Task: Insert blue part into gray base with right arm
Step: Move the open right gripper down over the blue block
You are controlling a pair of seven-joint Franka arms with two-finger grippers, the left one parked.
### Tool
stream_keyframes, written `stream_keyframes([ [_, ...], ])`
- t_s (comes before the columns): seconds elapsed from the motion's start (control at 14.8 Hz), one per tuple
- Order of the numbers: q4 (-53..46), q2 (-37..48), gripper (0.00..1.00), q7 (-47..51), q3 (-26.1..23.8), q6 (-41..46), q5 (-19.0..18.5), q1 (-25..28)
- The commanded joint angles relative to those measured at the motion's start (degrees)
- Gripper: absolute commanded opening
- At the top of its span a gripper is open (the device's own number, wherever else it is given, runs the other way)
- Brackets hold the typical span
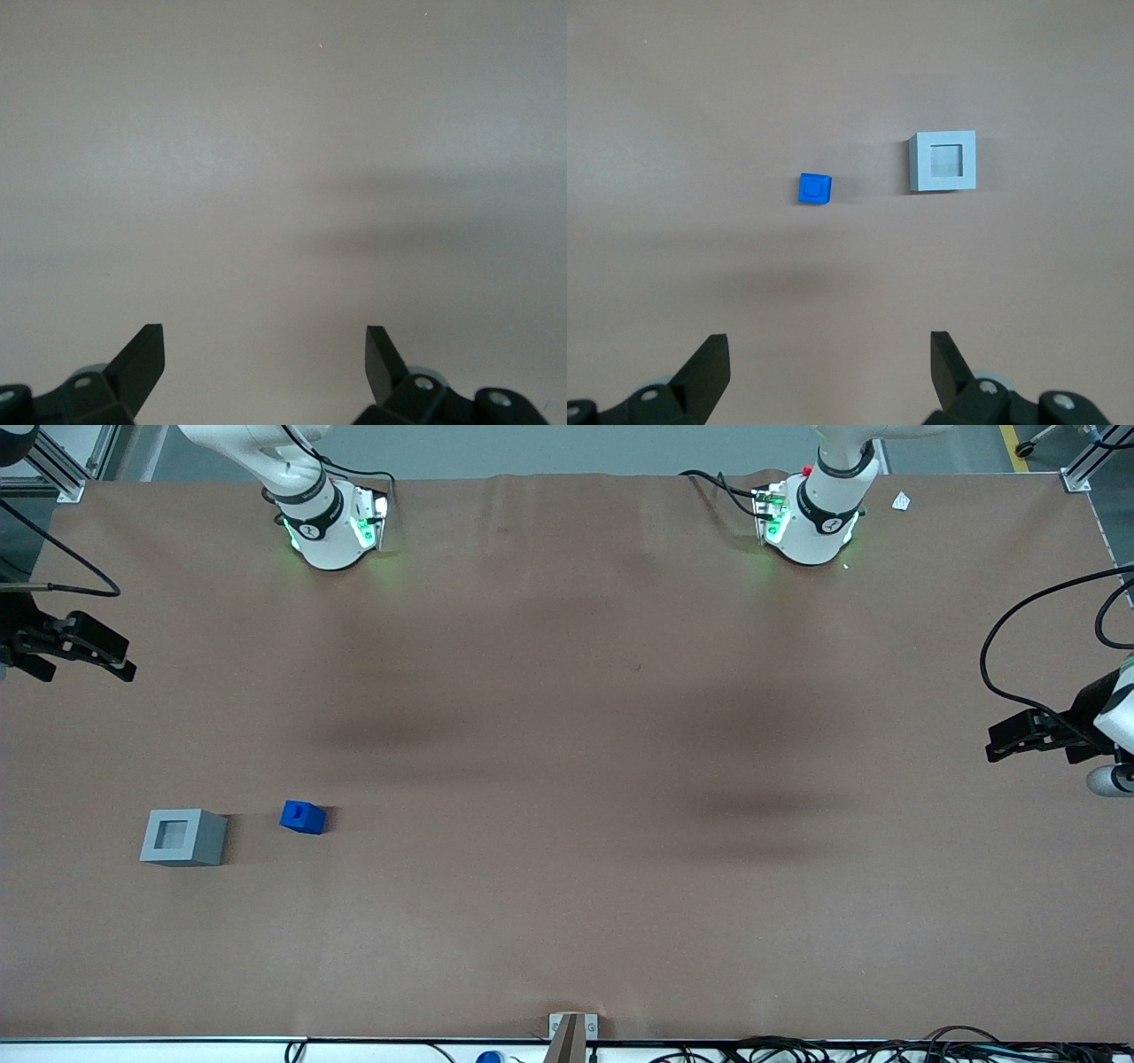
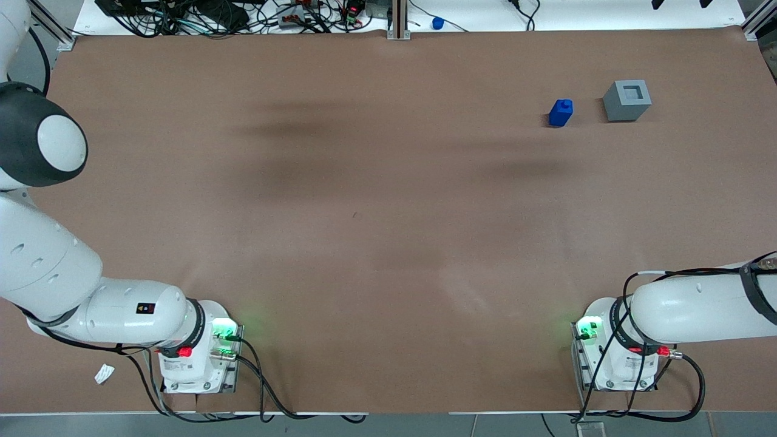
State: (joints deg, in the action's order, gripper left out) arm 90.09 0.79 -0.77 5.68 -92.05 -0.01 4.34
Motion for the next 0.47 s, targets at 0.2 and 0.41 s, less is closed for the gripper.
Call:
stream_keyframes([
  [0.2,-0.3,-0.3,1.0,-0.2,0.0,-0.4,0.8,-0.6],
  [0.41,-0.5,-3.0,1.0,-0.2,0.0,-3.2,2.1,-0.7],
])
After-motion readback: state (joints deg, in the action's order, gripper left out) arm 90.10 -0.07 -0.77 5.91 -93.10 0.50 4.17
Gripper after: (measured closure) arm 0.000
